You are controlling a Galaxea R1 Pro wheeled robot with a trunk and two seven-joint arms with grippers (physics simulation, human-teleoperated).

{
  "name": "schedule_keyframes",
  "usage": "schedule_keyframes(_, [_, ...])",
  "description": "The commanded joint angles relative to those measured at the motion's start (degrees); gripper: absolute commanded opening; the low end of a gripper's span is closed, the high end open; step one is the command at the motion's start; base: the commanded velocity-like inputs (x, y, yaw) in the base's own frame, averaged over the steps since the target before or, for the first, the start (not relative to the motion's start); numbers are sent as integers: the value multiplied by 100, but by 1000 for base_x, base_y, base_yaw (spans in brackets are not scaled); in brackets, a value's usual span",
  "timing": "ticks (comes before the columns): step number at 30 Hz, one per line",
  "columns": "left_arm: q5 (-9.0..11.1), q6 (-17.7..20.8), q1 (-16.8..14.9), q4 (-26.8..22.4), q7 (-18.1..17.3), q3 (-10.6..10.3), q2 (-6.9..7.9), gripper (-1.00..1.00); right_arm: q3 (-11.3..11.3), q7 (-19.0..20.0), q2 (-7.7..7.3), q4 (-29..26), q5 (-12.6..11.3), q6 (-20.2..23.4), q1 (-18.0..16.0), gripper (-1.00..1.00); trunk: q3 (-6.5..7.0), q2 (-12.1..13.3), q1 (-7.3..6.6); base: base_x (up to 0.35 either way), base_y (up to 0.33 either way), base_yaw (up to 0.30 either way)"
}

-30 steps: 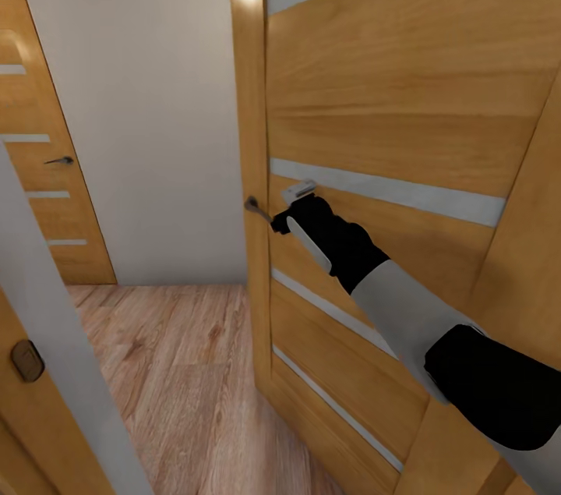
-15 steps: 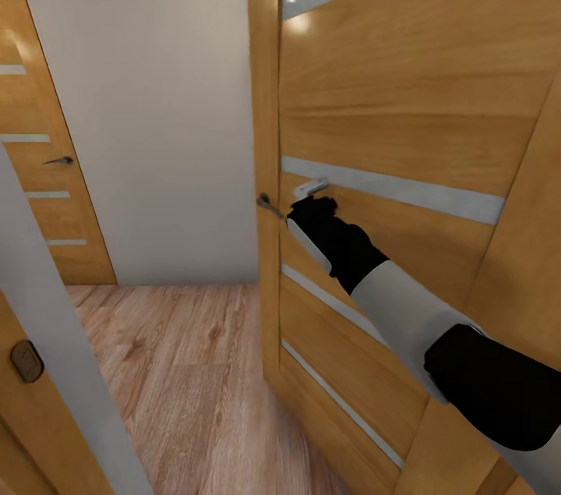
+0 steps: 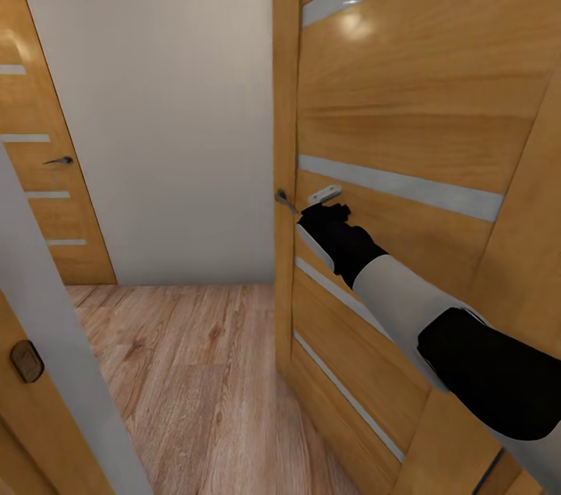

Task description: Move the two storage containers from the living room to the garage. In the garage, place one container on the floor and stack the other container on top of it (either order is fine).

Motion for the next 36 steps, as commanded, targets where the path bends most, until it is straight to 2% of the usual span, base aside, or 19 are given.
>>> schedule_keyframes(1, [10,-6,0,-3,2,5,0,100,18,-64,0,32,-15,23,-10,100,-7,-3,0,0,0,0])
schedule_keyframes(6, [12,-6,0,-3,2,5,0,100,18,-64,0,161,-16,-18,-62,100,-7,-3,0,0,0,0])
schedule_keyframes(11, [10,-6,0,-3,2,5,0,100,13,-64,0,624,-16,-260,-272,100,-7,-3,0,0,0,0])
schedule_keyframes(19, [11,-6,0,-3,2,5,0,100,13,-72,0,795,-16,-329,-353,100,-7,-3,0,0,0,0])
schedule_keyframes(26, [11,-6,0,-3,2,5,0,100,9,-73,0,1504,-24,-627,-698,100,-7,-3,0,0,0,0])
schedule_keyframes(36, [11,-6,0,-3,2,5,0,100,4,-73,0,1597,-6,-677,-742,100,-7,-3,0,0,0,0])
